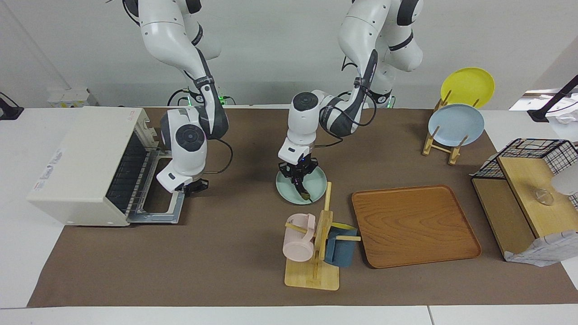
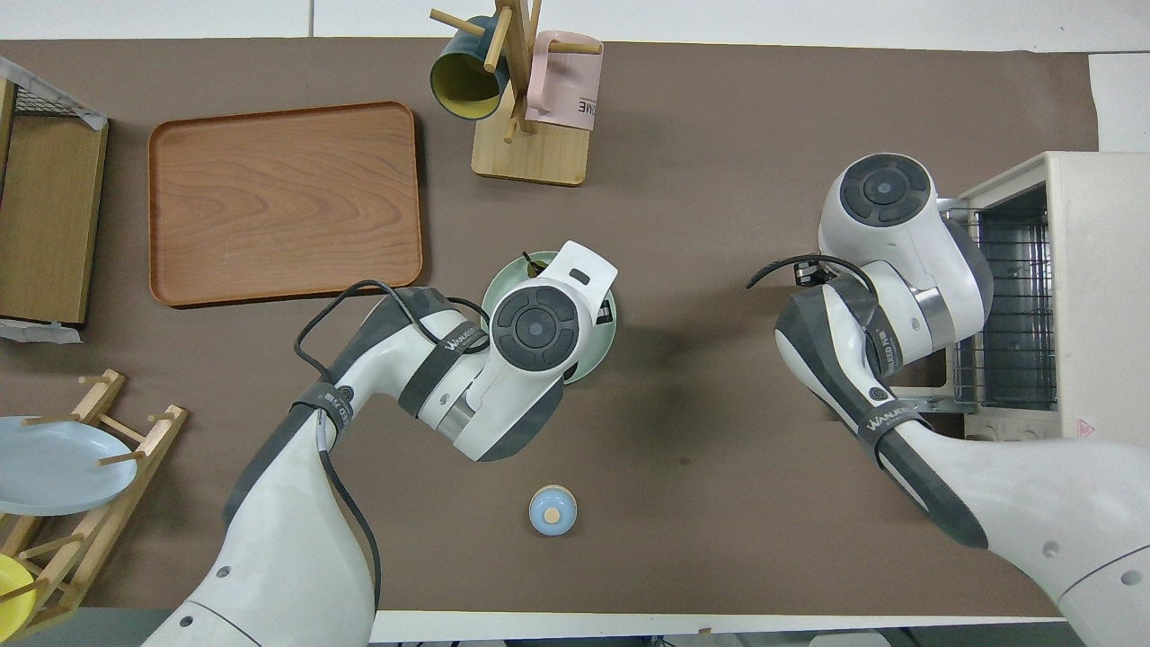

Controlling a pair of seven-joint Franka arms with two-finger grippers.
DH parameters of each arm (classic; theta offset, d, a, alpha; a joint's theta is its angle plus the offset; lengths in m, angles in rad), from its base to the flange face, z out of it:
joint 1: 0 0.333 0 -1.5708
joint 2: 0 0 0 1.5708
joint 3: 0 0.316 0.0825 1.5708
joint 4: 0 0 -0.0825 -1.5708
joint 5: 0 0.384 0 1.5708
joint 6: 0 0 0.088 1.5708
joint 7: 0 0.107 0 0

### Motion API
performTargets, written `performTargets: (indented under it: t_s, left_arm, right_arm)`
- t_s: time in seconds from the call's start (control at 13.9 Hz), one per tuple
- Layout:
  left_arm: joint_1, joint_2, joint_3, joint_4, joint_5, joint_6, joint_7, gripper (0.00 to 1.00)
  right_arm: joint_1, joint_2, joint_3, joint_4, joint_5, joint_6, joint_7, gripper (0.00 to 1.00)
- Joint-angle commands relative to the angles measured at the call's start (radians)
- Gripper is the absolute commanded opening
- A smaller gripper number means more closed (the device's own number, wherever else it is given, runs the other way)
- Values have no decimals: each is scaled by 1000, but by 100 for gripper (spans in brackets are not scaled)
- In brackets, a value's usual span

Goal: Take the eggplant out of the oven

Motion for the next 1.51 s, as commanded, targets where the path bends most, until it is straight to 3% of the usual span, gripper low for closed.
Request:
performTargets:
  t_s: [0.0, 0.14, 0.22, 0.29, 0.36, 0.58, 0.65, 0.79, 0.86, 1.01, 1.23, 1.44]
  left_arm:
    - [51, -32, 88, 59, 15, -111, 63, 0]
    - [183, -34, 117, 58, 10, -92, 253, 0]
    - [305, -27, 108, 61, -19, -67, 413, 0]
    - [390, -8, 103, 58, -95, -9, 556, 0]
    - [422, 12, 112, 64, -194, 30, 679, 0]
    - [501, 111, 114, 165, -219, 26, 755, 0]
    - [506, 114, 114, 158, -217, 30, 771, 3]
    - [496, 105, 114, 113, -217, 38, 791, 73]
    - [495, 105, 117, 118, -218, 32, 788, 95]
    - [507, 41, 119, 118, -218, -26, 786, 100]
    - [504, -147, 177, 122, -211, -280, 783, 100]
    - [503, -334, 174, 176, 3, -568, 795, 100]
  right_arm:
    - [-46, -13, -22, 153, -60, -164, -187, 4]
    - [-101, -93, -21, 147, -53, -195, -289, 10]
    - [-125, -110, -22, 144, -21, -206, -334, 30]
    - [-147, -127, -22, 145, 12, -226, -351, 59]
    - [-174, -153, -21, 145, 57, -235, -357, 100]
    - [-179, -249, -22, 156, 283, -240, -354, 100]
    - [-181, -286, -24, 162, 317, -249, -354, 100]
    - [-185, -323, -25, 248, 354, -351, -354, 100]
    - [-190, -314, -28, 324, 360, -440, -354, 100]
    - [-230, -306, -28, 389, 357, -526, -364, 100]
    - [-282, -352, -22, 374, 355, -596, -446, 100]
    - [-256, -363, -67, 368, 355, -633, -465, 100]
